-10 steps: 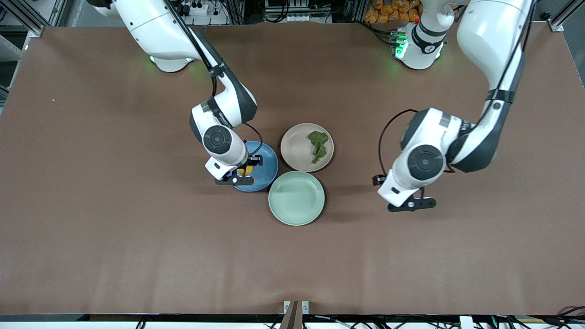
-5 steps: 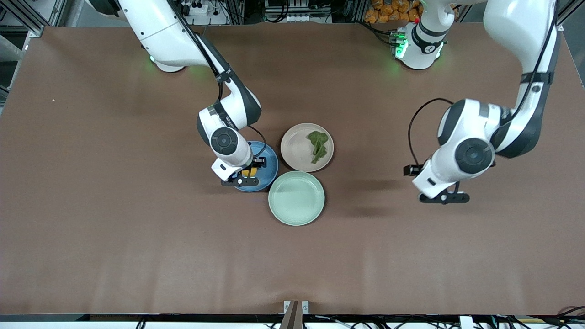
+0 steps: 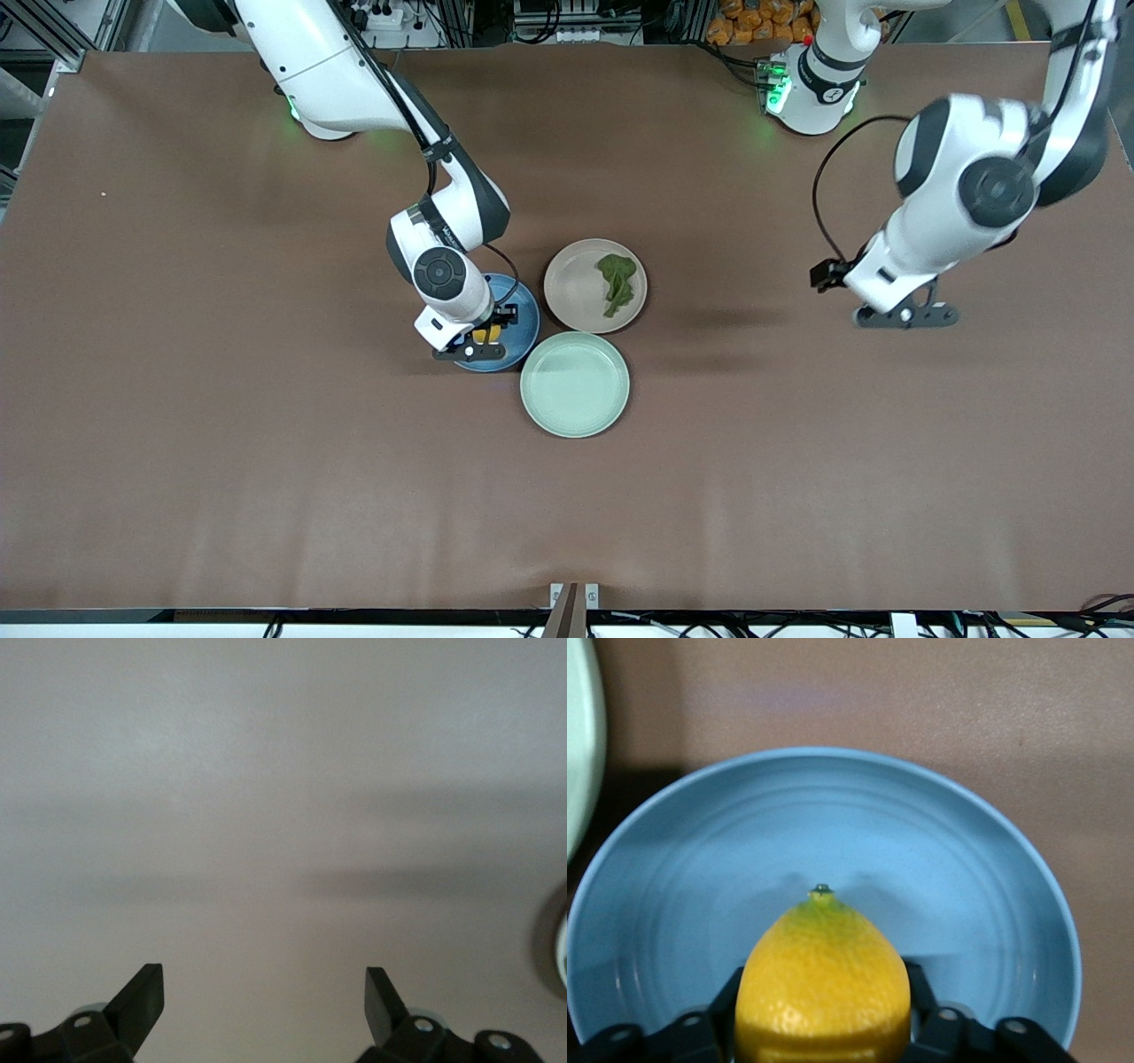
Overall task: Place lemon and lettuce in plates
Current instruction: 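Lower the lemon onto the blue plate while the left gripper withdraws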
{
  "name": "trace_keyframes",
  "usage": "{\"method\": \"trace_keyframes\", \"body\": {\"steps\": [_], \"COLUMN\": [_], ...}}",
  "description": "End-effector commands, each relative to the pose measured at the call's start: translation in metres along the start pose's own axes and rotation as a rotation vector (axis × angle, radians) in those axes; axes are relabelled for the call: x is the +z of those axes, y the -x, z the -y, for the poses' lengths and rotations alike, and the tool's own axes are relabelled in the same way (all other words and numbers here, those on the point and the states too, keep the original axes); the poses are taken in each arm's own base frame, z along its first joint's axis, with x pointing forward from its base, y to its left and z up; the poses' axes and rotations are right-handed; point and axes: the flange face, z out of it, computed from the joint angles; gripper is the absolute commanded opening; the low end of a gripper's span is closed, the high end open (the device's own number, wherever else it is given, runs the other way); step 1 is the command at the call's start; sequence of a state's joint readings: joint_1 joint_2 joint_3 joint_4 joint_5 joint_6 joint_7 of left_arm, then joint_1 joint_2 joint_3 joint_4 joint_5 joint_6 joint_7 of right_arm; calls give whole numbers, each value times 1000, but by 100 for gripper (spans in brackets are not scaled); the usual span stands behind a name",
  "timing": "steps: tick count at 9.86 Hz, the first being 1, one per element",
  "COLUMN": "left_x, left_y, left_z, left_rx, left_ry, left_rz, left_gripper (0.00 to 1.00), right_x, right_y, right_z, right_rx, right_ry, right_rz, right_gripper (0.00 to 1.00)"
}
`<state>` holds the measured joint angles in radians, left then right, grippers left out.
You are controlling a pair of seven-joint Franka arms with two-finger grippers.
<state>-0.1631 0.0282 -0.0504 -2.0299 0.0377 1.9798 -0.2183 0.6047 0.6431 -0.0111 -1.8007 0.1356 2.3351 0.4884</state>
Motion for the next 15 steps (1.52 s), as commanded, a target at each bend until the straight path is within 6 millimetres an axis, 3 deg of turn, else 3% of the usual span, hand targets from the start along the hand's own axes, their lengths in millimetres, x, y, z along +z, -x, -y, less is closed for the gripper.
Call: {"method": "trace_keyframes", "body": {"steps": [1, 5, 8, 11, 15], "left_x": [-41, -111, -145, -172, -216], "left_y": [19, -3, -18, -16, 2], "left_z": [16, 33, 31, 30, 32], "left_rx": [-20, -61, -50, -56, -55], "left_ry": [47, 69, 69, 92, 107], "left_rz": [-80, -206, -193, -175, -136], "left_gripper": [100, 100, 100, 100, 100], "right_x": [-1, -9, -14, -28, -70], "right_y": [0, -6, -9, -15, -32], "right_z": [3, -4, -8, -8, -11], "right_rx": [18, 30, 33, 38, 52], "right_ry": [-6, -10, -13, -10, 6], "right_rz": [-3, -4, -2, 15, 81], "right_gripper": [100, 100, 100, 100, 100]}}
